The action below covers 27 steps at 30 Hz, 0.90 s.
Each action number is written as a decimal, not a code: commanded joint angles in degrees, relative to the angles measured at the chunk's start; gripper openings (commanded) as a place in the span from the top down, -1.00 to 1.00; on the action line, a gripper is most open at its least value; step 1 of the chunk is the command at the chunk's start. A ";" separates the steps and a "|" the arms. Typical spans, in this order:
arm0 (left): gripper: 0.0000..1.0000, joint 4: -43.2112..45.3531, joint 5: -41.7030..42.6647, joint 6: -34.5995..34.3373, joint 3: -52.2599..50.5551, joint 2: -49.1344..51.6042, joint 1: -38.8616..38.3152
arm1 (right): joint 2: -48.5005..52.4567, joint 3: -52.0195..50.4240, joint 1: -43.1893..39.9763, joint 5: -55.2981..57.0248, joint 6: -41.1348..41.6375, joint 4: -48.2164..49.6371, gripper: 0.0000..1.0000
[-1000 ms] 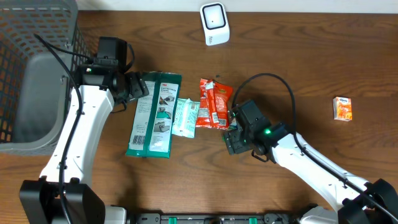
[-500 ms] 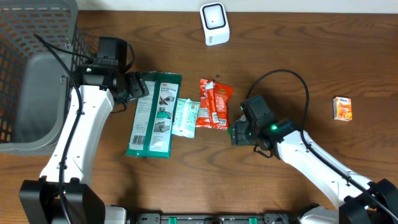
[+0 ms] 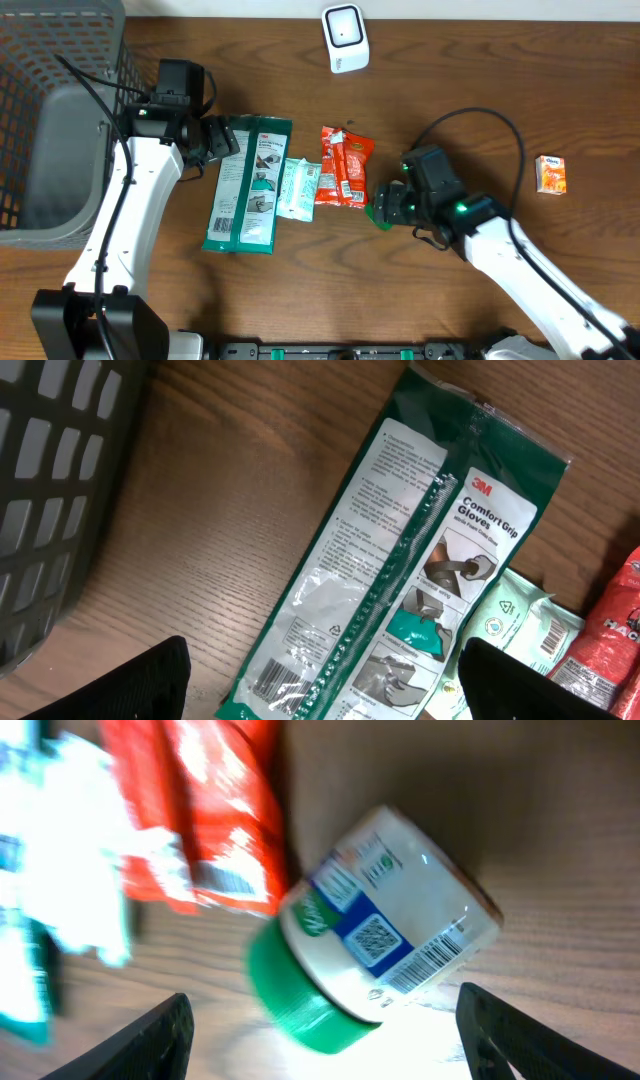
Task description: Scan the item barcode
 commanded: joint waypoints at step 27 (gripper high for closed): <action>-0.72 -0.15 -0.74 0.31 0.98 -0.24 0.22 | 2.95 -1.20 -2.60 3.85 32.81 -3.98 -0.62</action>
